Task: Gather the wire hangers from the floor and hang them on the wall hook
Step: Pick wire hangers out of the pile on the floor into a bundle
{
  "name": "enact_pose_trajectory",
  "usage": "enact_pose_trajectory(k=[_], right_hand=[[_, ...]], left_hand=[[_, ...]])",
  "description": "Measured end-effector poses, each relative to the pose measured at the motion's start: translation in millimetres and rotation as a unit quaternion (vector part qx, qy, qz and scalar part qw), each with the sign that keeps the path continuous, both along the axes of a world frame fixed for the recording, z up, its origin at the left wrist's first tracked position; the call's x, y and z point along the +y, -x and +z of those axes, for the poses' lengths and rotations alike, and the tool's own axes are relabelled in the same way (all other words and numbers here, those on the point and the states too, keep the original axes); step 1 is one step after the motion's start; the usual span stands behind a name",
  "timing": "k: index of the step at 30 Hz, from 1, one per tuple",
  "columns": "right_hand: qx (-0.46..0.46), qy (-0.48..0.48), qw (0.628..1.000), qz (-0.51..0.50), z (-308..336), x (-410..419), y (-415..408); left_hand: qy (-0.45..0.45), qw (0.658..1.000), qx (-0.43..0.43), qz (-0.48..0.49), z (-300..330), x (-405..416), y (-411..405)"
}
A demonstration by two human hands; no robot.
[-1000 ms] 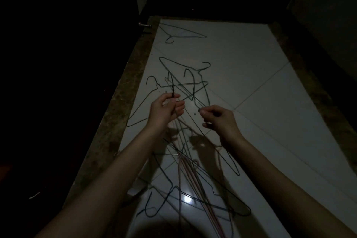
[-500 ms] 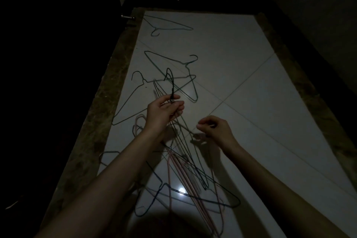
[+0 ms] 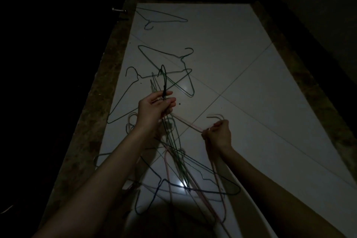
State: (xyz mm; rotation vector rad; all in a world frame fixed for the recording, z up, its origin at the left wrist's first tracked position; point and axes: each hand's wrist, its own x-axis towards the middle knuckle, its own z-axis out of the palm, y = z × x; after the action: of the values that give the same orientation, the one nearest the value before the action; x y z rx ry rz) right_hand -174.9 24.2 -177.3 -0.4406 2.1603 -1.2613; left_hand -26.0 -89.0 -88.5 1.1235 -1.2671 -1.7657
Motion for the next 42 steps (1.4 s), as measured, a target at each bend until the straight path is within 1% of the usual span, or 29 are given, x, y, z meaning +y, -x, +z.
enact_pose_trajectory(k=[3, 6, 10, 13, 17, 20, 23, 29, 31, 34, 36, 42], right_hand=[[-0.060, 0.100, 0.992, -0.051, 22, -8, 8], [-0.013, 0.147, 0.989, -0.027, 41, -16, 26], [0.050, 0.173, 0.983, 0.035, 69, -26, 44], [0.115, 0.163, 0.974, 0.108, 94, -32, 53], [0.126, 0.157, 0.968, 0.147, 117, -31, 67], [0.179, 0.139, 0.956, 0.189, 127, -28, 75], [0.243, 0.135, 0.937, 0.212, 134, -24, 76], [0.318, 0.086, 0.914, 0.238, 131, -27, 79], [0.304, 0.099, 0.916, 0.242, 135, -28, 72], [0.231, 0.152, 0.931, 0.236, 141, -31, 51], [0.200, 0.175, 0.934, 0.237, 139, -36, 36], [0.151, 0.182, 0.933, 0.270, 125, -44, 0]], left_hand=[[0.026, 1.000, -0.012, -0.003, 5, -5, -5], [0.044, 0.999, -0.010, 0.006, 14, -11, -8], [0.058, 0.998, 0.002, 0.007, 27, -16, -8], [0.069, 0.998, 0.005, 0.011, 37, -16, -6], [0.078, 0.997, 0.008, 0.014, 48, -16, -7], [0.081, 0.997, 0.003, 0.012, 54, -15, -9], [0.095, 0.995, -0.010, 0.005, 58, -13, -9], [0.114, 0.992, -0.050, -0.023, 60, -13, -7], [0.112, 0.991, -0.059, -0.040, 59, -12, -6], [0.083, 0.993, -0.059, -0.063, 56, -8, -2], [0.054, 0.994, -0.050, -0.075, 53, -3, 1], [0.023, 0.990, -0.063, -0.121, 44, 16, 12]])
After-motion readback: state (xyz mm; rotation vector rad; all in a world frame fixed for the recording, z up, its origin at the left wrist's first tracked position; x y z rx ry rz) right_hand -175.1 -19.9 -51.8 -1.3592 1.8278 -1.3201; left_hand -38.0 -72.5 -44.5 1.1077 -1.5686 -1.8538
